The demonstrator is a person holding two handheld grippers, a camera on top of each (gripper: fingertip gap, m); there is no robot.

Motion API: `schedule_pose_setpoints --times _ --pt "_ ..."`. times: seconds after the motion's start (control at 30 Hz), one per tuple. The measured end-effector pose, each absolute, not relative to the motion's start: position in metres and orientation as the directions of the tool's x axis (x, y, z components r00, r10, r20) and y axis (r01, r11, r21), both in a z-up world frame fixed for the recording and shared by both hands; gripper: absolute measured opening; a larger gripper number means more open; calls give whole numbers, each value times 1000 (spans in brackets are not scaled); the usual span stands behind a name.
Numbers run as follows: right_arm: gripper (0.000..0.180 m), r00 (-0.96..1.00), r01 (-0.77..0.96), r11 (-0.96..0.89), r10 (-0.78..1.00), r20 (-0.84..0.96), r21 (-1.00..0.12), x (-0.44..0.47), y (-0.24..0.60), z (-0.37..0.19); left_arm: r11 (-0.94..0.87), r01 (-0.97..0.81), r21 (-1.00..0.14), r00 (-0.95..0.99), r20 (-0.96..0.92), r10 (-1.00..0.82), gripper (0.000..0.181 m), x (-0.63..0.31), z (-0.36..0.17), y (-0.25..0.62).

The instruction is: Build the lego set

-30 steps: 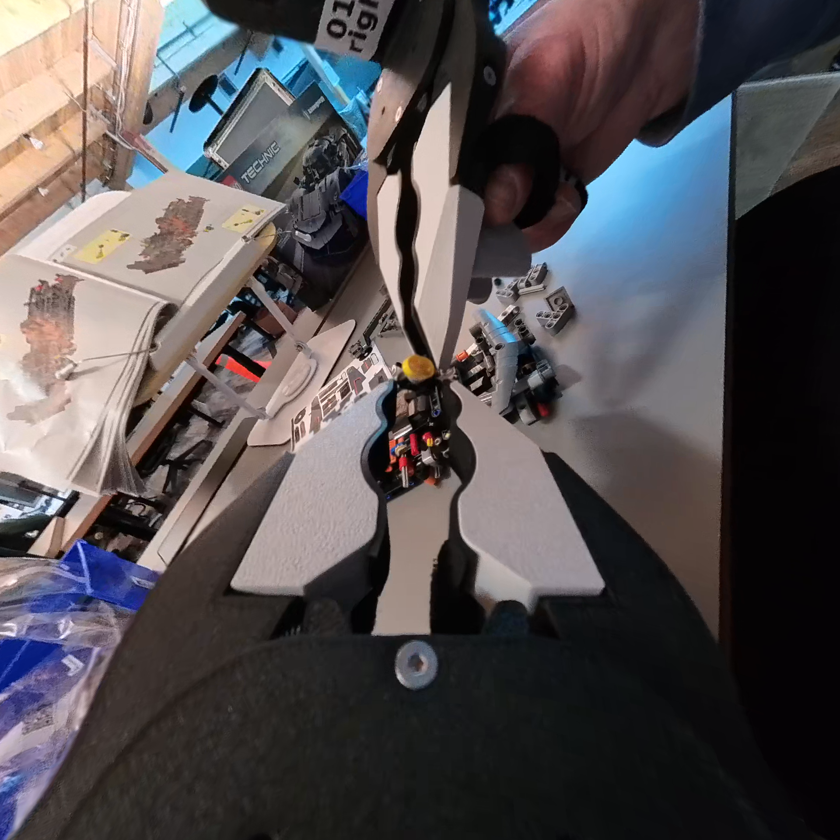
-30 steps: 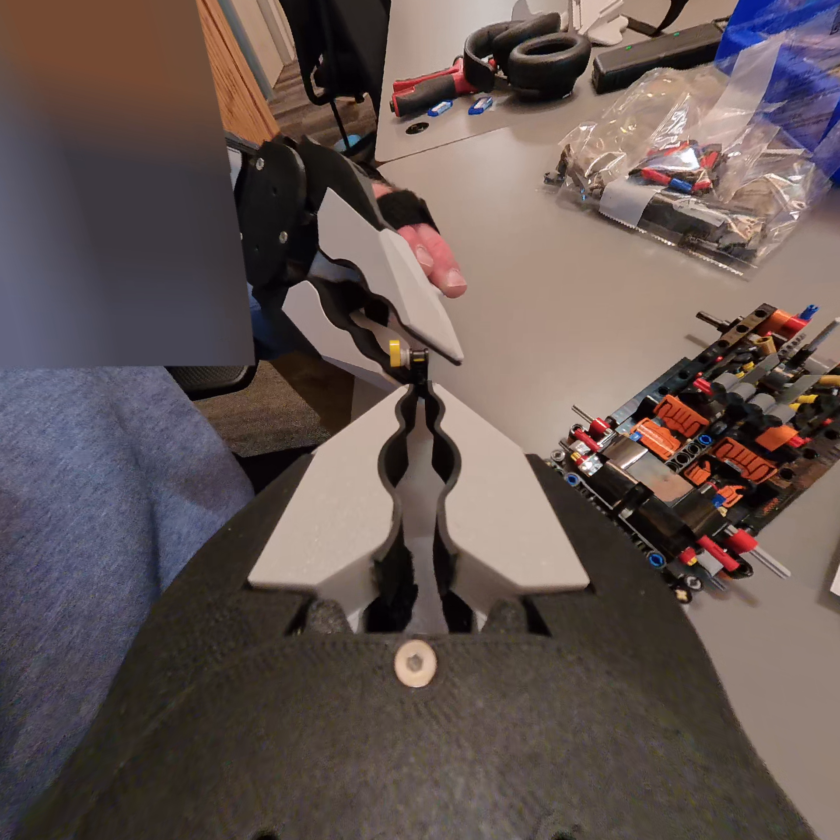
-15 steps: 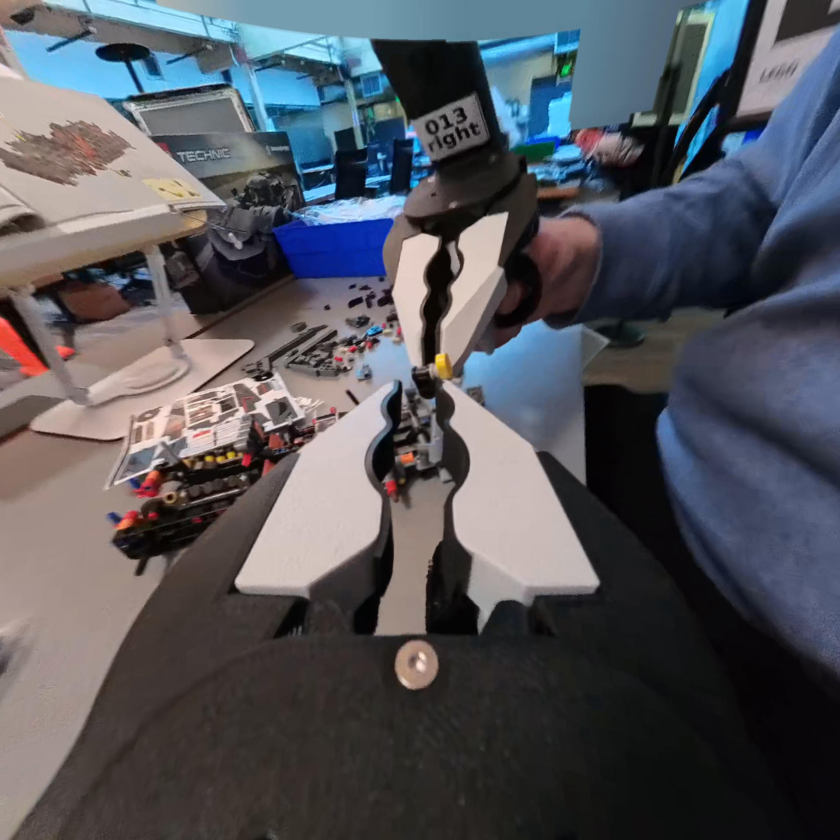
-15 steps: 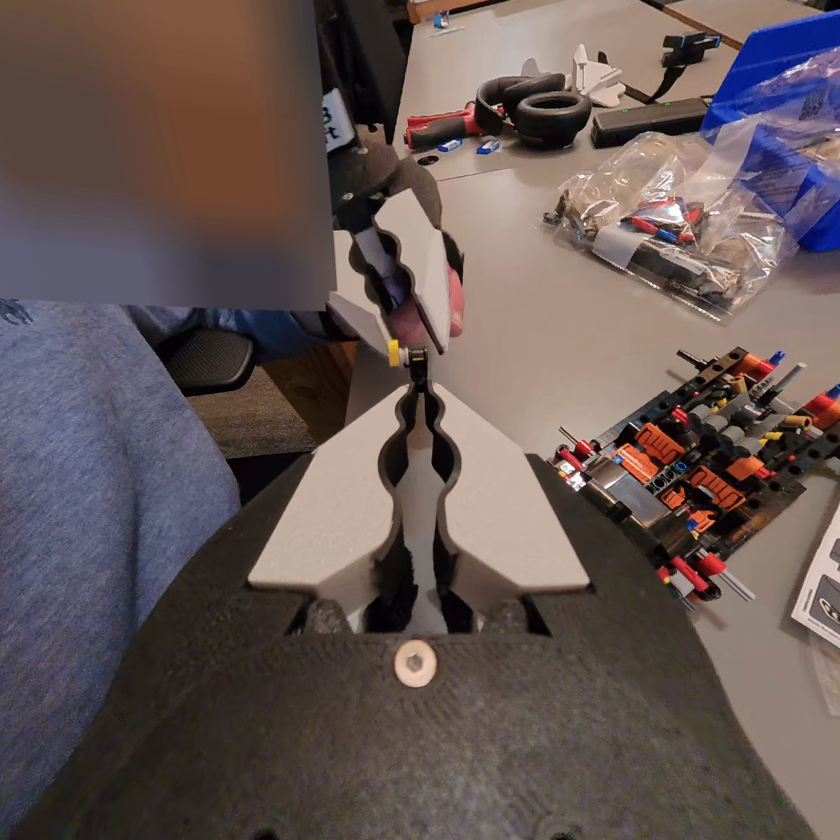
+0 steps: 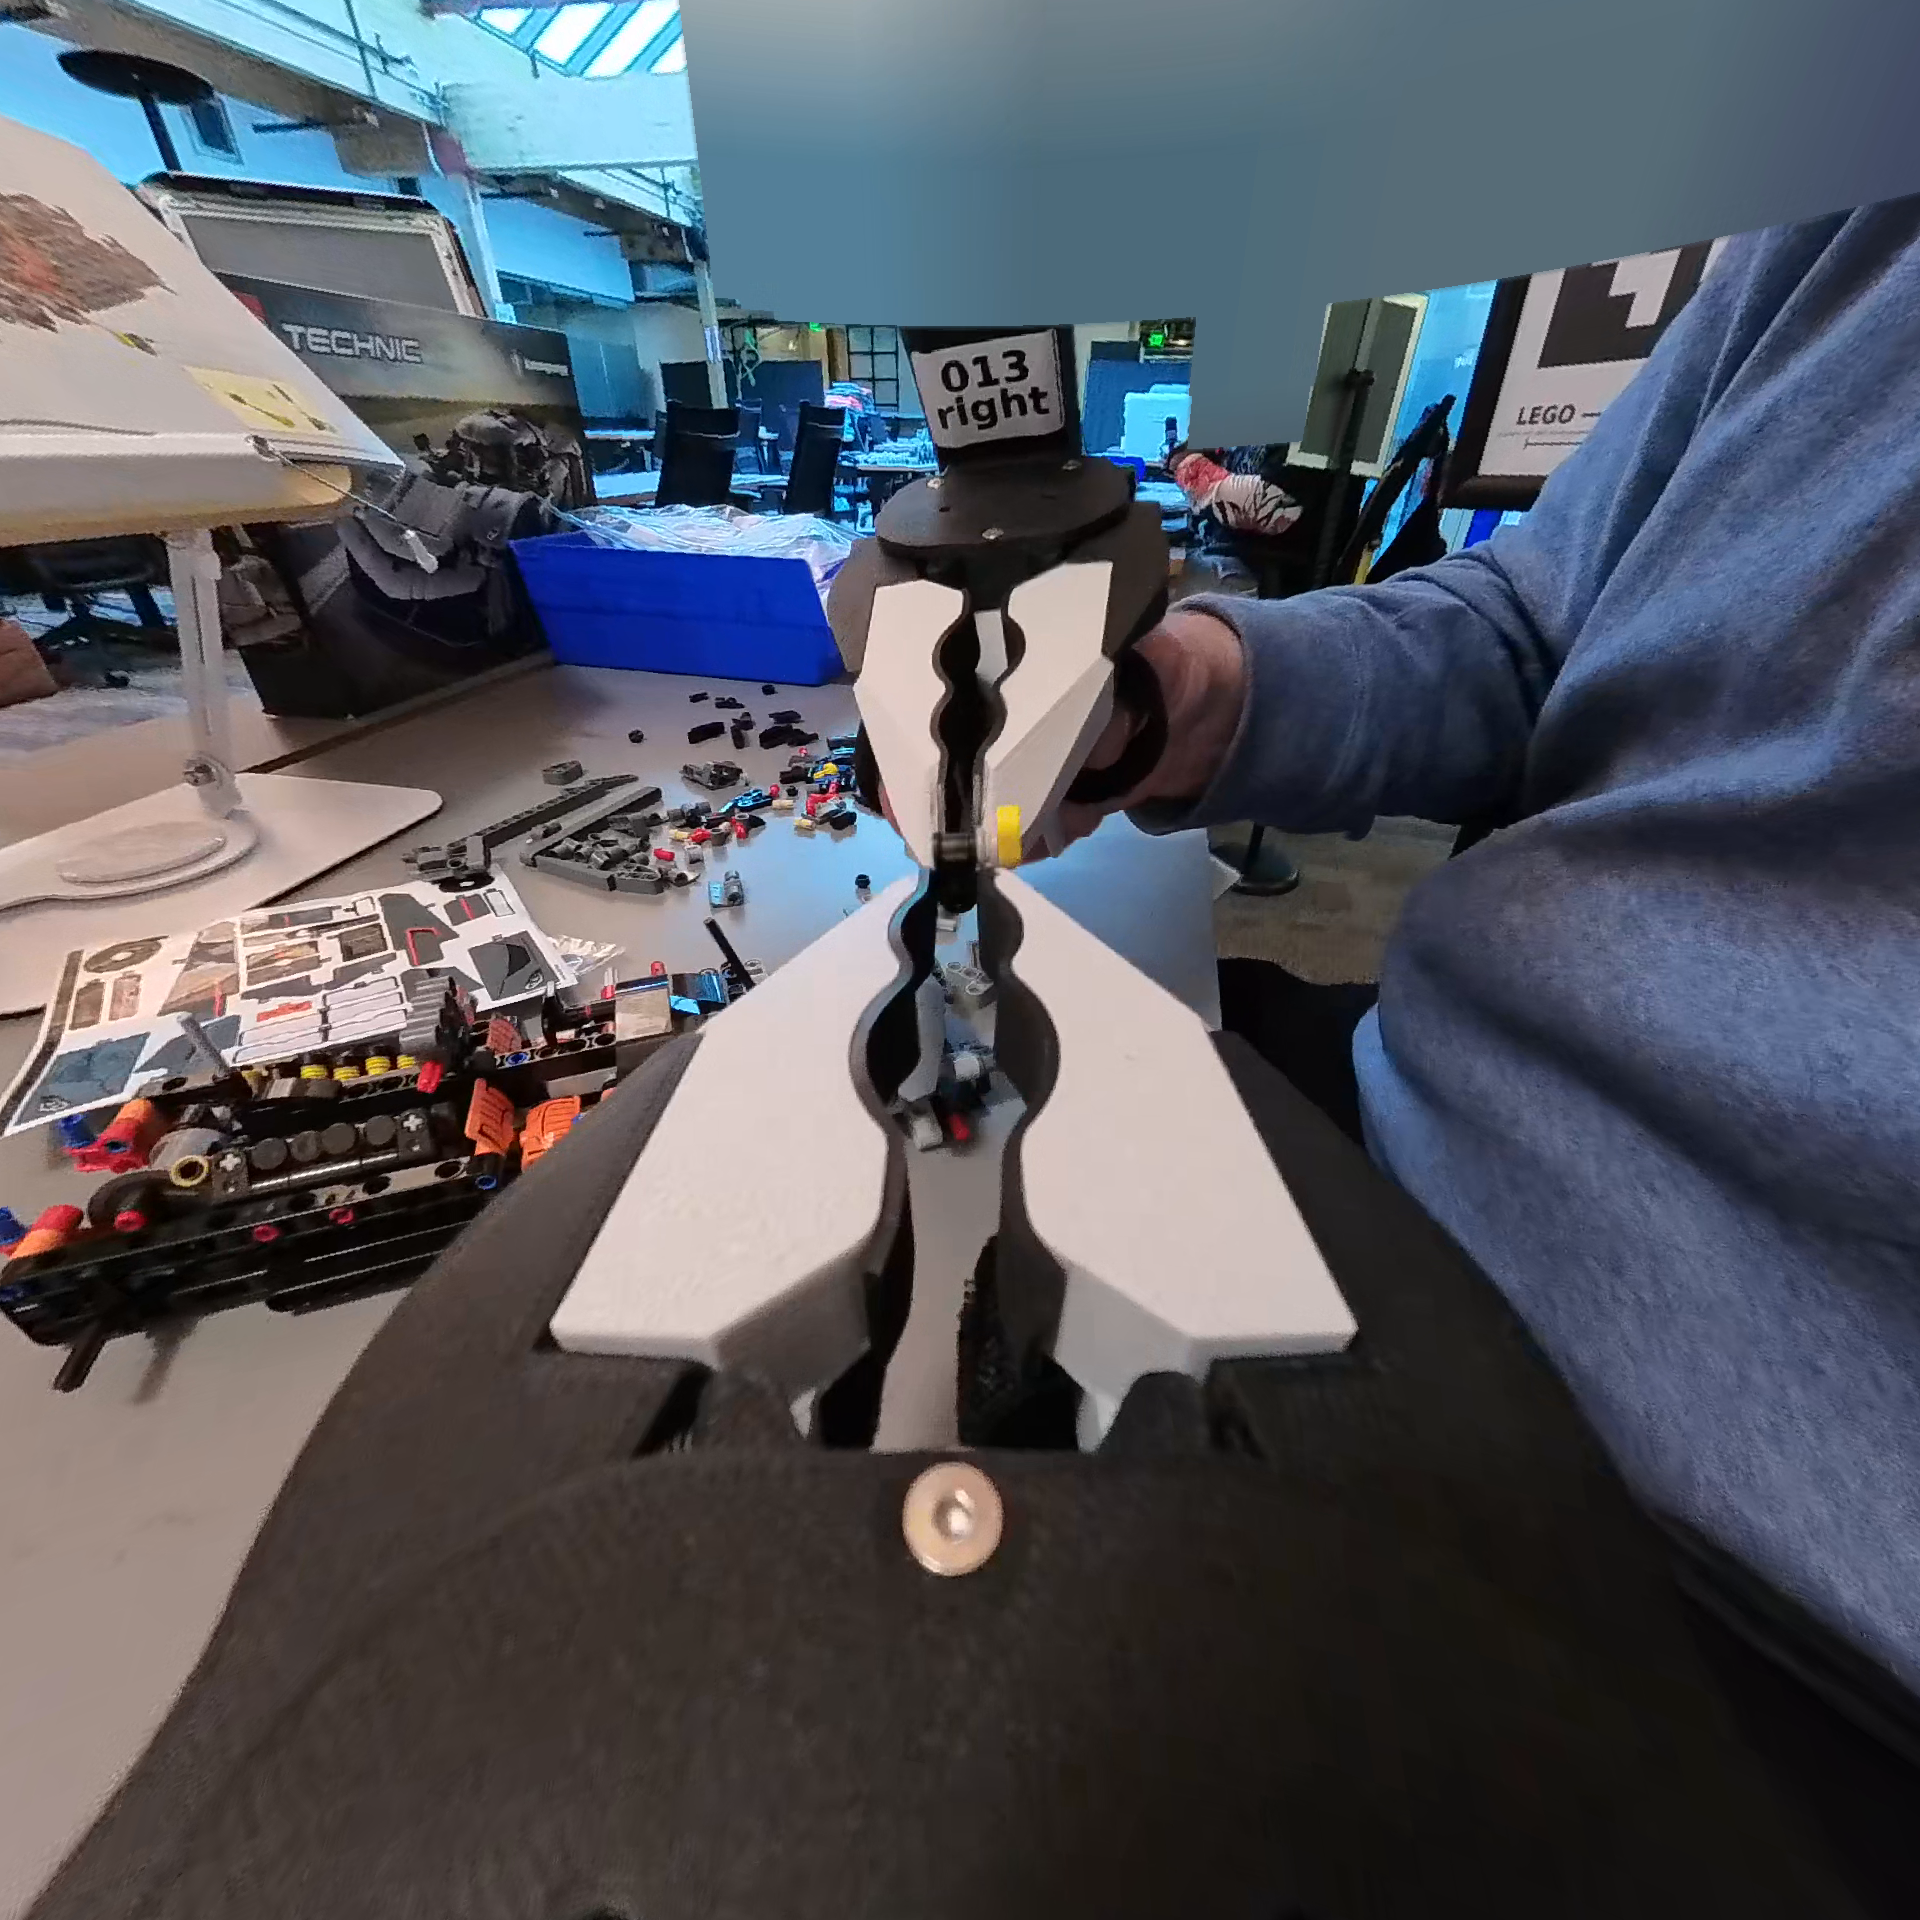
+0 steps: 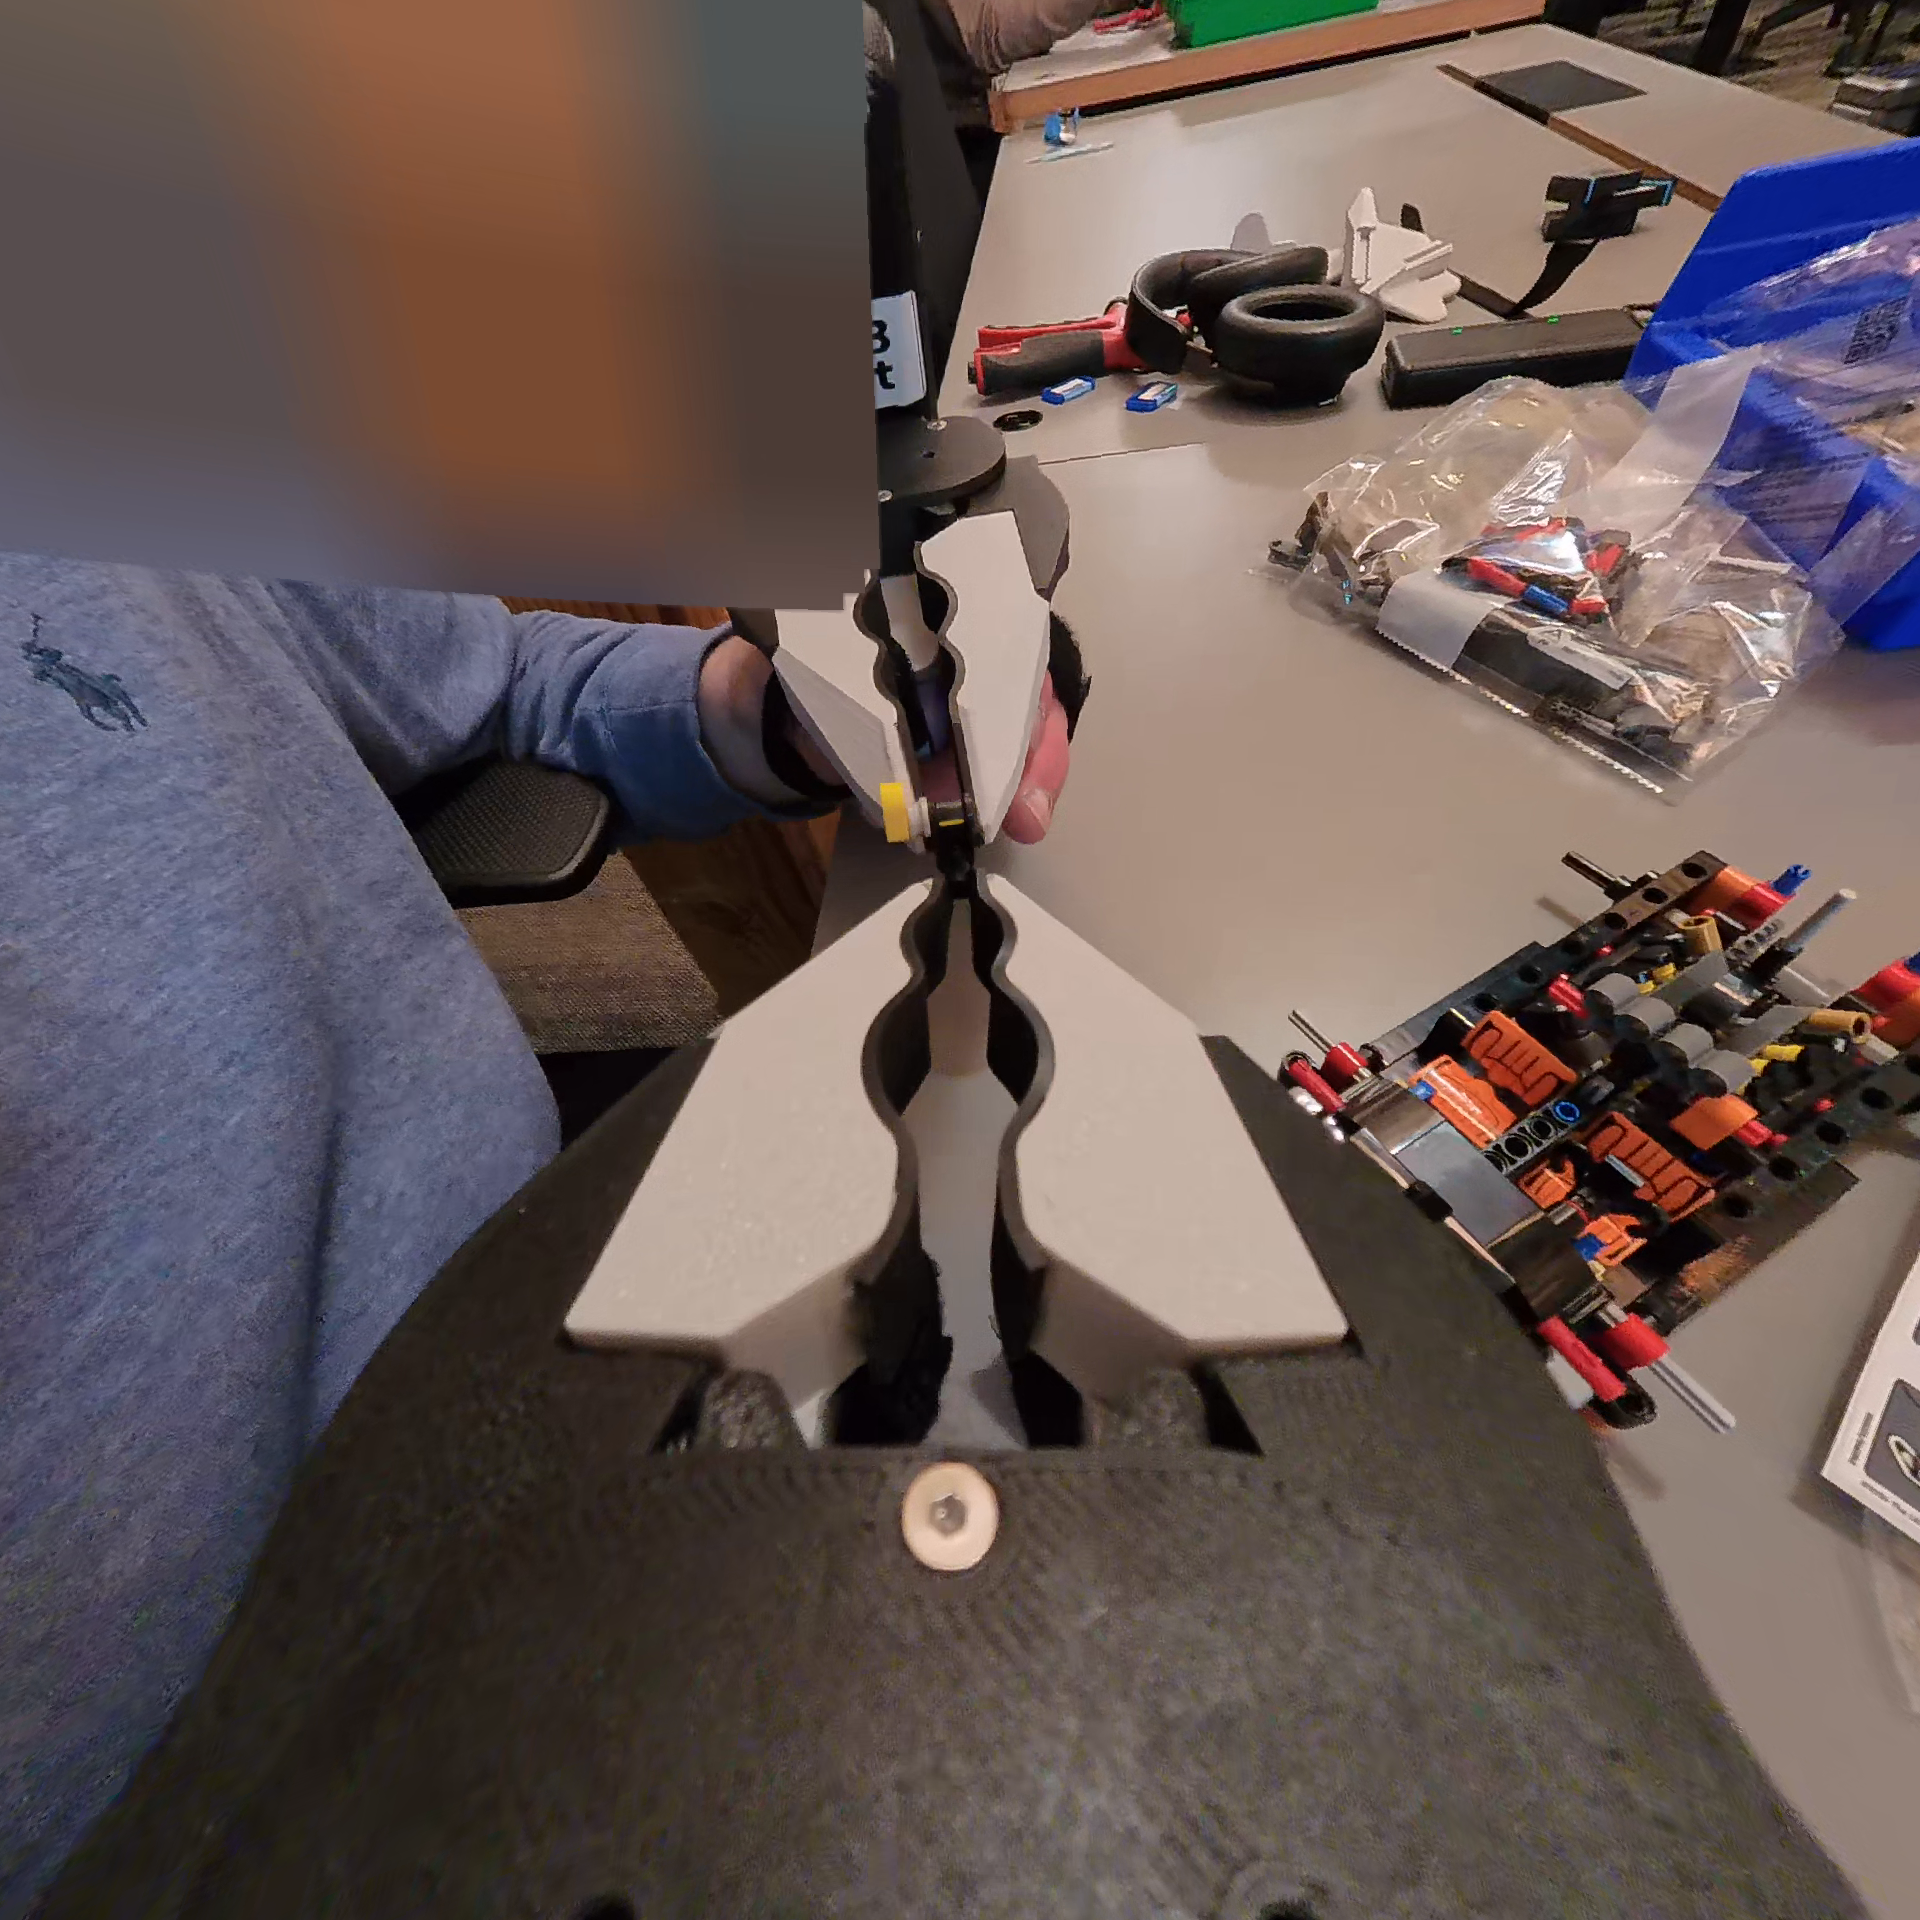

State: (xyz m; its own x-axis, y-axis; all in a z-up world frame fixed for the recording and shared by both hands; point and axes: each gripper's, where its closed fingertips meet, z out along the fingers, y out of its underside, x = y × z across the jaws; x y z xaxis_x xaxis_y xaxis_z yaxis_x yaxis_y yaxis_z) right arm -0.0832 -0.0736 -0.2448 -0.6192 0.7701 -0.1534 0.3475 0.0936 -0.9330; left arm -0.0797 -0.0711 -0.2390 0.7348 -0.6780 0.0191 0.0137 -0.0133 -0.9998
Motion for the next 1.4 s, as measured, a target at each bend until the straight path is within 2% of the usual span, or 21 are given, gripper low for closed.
schedule_pose_setpoints --times 0.1,0.23,0.5,0.63,0.93,1.13,1.4 --pt "2 -602 360 89 782 -158 -929 -85 -71 -247 -19 28 -999 743 34 -669 5 -81 -241 -69" --pt "14 -565 370 100 813 -138 -924 -87 -61 -248 -21 5 -1000 784 17 -621 5 -90 -243 -63" --pt "12 -418 433 127 905 -74 -892 -85 10 -250 -190 -77 -979 888 20 -459 4 -109 -273 -33" --pt "11 -408 453 119 909 -87 -883 -84 29 -260 -312 -94 -945 899 54 -435 5 -109 -291 -21" --pt "8 -430 475 115 895 -116 -873 -79 44 -274 -457 -31 -889 935 136 -327 5 -118 -311 -6" --pt "7 -461 487 106 874 -152 -867 -77 49 -287 -520 -87 -850 958 72 -277 5 -115 -325 -6" --pt "7 -494 498 124 854 -164 -858 -83 54 -303 -480 -166 -862 962 -36 -269 5 -114 -322 -4"
